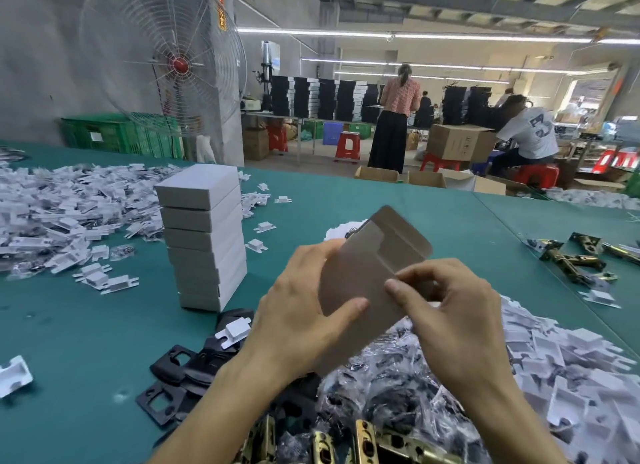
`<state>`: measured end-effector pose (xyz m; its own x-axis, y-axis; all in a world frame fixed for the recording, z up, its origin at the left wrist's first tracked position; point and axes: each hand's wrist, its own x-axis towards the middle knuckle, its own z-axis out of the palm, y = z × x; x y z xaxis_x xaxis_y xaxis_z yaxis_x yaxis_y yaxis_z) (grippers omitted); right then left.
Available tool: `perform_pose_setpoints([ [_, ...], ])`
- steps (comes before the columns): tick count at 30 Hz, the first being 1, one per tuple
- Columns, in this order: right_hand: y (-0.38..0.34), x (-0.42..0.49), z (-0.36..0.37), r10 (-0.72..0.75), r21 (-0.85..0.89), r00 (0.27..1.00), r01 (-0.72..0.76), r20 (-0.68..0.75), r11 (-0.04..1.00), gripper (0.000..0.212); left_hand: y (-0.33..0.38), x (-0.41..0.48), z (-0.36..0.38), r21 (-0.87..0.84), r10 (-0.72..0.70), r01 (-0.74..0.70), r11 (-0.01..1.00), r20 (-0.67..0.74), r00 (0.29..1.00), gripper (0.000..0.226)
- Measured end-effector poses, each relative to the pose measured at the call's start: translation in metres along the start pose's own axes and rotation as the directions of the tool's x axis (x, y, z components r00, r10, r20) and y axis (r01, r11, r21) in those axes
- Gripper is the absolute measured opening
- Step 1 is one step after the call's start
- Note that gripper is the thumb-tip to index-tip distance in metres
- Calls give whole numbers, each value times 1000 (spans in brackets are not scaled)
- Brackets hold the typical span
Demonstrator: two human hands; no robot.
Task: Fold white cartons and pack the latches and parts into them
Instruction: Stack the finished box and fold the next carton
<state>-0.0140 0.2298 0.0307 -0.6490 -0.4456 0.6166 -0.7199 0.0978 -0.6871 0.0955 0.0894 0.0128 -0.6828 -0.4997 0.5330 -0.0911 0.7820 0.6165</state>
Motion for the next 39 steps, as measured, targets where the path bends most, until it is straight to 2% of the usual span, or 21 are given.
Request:
perform_pose_setpoints([
  [3, -6, -2, 0, 94, 191, 995, -84, -43, 978, 22, 9, -3, 1, 221, 15, -46, 974, 138, 990, 131],
  [4, -9, -3, 0, 118, 245, 993, -110, -18, 963, 19, 11, -3, 1, 241, 9, -46, 969, 153, 988, 141],
  [6, -13, -6, 2, 155, 336, 986, -167, 63, 927, 15, 13, -4, 2, 248, 23, -65, 967, 168, 986, 145],
  [9, -18, -9, 8, 125, 331, 983, -162, 131, 930, 20, 12, -3, 1, 178, 45, -71, 981, 144, 989, 130],
  [13, -17, -7, 5, -23, 69, 987, 12, 161, 998, 18, 13, -3, 0, 61, 86, -92, 994, 99, 991, 107],
  [16, -14, -2, 0, 3, 116, 979, -27, 204, 993, 9, 13, -5, -1, 6, 88, -89, 996, 73, 993, 107],
  [18, -11, -1, -2, 34, 168, 969, -76, 243, 983, 30, 14, -6, 0, -36, 74, -73, 997, 41, 996, 110],
  [22, -8, 0, -4, 56, 139, 941, -108, 333, 984, 65, 13, -6, 1, -77, 110, -107, 991, 28, 994, 109],
  [23, -6, 0, -4, 51, 138, 943, -101, 329, 985, 62, 12, -5, 1, -88, 122, -120, 989, 26, 992, 107],
  [27, -6, 0, -2, -57, 234, 973, 3, 222, 972, 19, 9, -2, -1, -187, 153, -159, 969, -45, 987, 97],
  [31, -9, -4, 1, -173, 420, 971, 90, 163, 903, 39, 10, -1, -7, -366, 119, -174, 914, -167, 979, 94],
  [34, -8, -4, 2, -234, 361, 964, 174, 127, 916, 49, 9, 0, -8, -388, 129, -199, 900, -197, 972, 91],
  [36, -5, -3, 3, -239, 264, 956, 189, 172, 946, 51, 10, 0, -7, -359, 129, -201, 911, -215, 968, 82],
  [39, -3, -4, 6, -220, 133, 929, 188, 297, 973, 34, 9, -1, -2, -325, 133, -200, 924, -216, 967, 68],
])
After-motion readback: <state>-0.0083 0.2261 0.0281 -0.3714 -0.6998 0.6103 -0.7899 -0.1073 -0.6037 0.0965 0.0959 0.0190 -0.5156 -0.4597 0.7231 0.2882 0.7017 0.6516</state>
